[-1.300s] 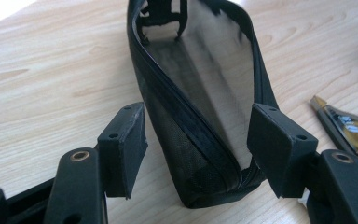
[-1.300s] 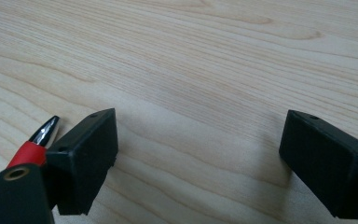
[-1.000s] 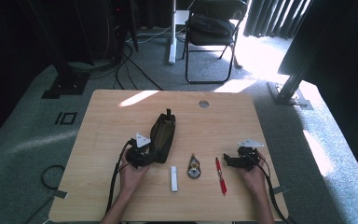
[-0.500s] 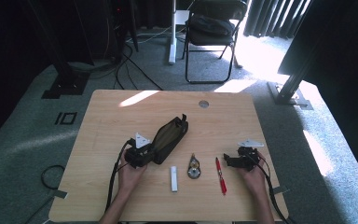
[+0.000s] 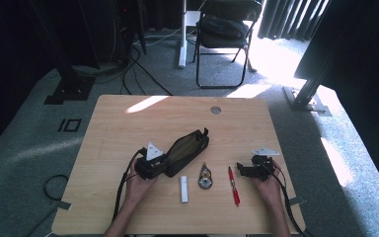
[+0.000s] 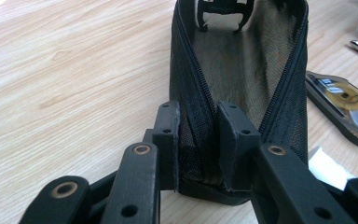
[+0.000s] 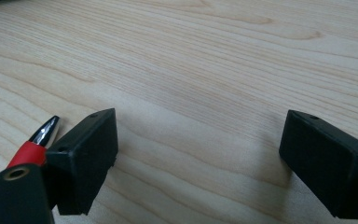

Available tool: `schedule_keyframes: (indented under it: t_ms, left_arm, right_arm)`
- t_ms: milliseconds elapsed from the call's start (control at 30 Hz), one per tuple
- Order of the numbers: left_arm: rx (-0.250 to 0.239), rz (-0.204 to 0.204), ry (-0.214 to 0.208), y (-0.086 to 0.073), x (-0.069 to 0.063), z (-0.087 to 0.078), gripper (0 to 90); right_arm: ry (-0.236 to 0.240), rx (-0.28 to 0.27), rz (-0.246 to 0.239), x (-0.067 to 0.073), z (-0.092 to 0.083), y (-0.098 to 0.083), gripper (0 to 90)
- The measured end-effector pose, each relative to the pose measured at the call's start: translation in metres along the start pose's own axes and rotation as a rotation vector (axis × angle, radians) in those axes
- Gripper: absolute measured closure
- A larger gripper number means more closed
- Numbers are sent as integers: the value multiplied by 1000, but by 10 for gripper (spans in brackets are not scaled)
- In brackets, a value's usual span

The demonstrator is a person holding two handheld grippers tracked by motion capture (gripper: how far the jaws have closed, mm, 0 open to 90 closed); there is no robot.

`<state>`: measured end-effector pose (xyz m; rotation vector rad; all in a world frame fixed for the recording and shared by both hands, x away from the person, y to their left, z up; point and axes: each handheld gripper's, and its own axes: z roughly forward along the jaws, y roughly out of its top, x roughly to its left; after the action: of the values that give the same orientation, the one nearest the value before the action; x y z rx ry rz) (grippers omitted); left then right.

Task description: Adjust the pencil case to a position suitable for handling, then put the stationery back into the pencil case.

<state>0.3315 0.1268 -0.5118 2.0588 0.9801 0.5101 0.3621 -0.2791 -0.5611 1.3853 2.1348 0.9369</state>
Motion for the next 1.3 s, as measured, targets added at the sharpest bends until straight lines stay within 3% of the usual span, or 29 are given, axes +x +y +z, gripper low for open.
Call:
schedule_keyframes:
  t_ms: [100, 200, 333, 433, 600, 900, 1300]
  left_arm:
    - [-7, 8, 0, 0, 0, 0, 708]
    - [-15, -12, 17, -1, 3, -2, 612]
    - [-45, -54, 10, -1, 10, -9, 478]
    - [-65, -89, 10, -2, 16, -15, 453]
    - [-88, -123, -3, -4, 21, -22, 455]
    - [-82, -118, -14, -6, 19, -27, 498]
    - [-83, -101, -21, -3, 10, -32, 477]
  right_arm:
    - [0, 0, 0, 0, 0, 0, 113]
    - [0, 0, 0, 0, 0, 0, 113]
    - [0, 0, 0, 0, 0, 0, 112]
    - [0, 0, 0, 0, 0, 0, 112]
    - [0, 0, 0, 0, 0, 0, 112]
    - [0, 0, 0, 0, 0, 0, 112]
    - [0, 0, 0, 0, 0, 0, 113]
